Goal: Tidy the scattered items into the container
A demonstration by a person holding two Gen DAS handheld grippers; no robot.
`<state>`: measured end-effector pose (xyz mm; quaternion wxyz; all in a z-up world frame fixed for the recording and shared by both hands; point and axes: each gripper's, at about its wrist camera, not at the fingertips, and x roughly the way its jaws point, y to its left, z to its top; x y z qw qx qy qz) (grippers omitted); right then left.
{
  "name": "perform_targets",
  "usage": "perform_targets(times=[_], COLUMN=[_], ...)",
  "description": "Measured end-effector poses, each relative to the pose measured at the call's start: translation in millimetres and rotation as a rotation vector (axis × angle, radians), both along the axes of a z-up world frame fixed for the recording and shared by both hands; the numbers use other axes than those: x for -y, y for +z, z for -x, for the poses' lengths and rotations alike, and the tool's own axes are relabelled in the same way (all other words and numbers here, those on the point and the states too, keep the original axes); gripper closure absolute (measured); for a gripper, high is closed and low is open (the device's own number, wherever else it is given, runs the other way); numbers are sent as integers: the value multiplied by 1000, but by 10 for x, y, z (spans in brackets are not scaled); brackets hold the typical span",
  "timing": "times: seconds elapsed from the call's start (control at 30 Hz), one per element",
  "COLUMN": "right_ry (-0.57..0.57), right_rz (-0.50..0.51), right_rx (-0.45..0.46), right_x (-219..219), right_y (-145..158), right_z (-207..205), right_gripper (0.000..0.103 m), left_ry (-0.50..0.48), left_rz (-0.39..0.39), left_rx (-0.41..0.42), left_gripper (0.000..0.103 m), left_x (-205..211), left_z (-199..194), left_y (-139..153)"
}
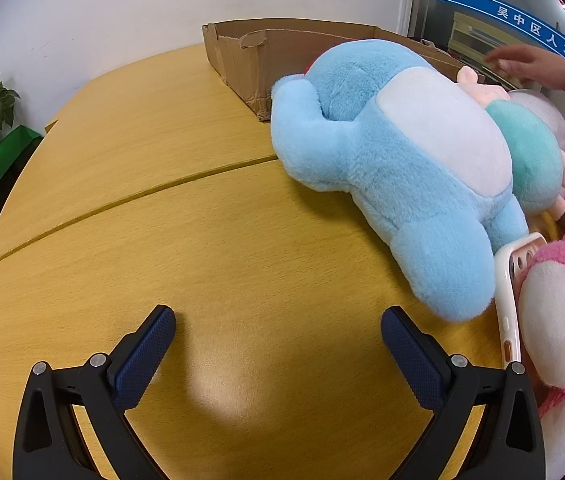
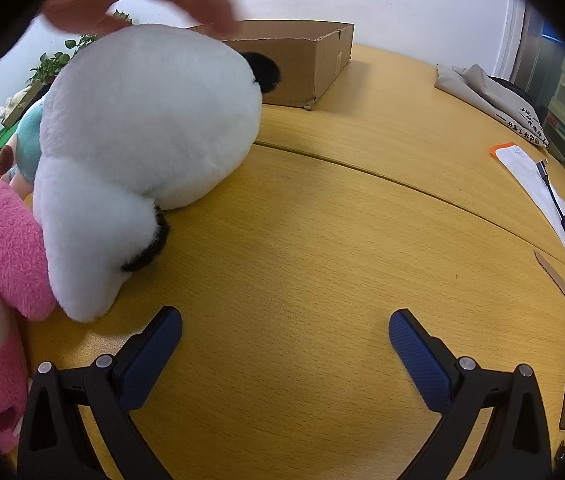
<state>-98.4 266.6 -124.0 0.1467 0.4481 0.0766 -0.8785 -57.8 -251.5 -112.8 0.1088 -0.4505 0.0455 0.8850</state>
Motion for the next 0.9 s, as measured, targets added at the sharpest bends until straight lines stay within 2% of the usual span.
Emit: perform_targets(times=[0.53, 0.7, 0.8, 0.9], right_ry=[-1, -1, -1, -1], right_rz=[0, 0, 0, 0], right_rx=[0, 0, 0, 0], right_x=[-1, 1, 0, -1], right_y=[-1, -1, -2, -2], right_z=[0, 1, 1, 1], right_gripper=[0, 0, 0, 0], left_ry=[35, 37, 89, 169], left_rz=[-1, -1, -11, 2], left_rx=[1, 5, -50, -152], left_gripper=[0, 0, 0, 0], left_x=[-84, -103, -128, -193], left_z=[126, -77, -343, -635], left_y=[-2, 10, 108, 400])
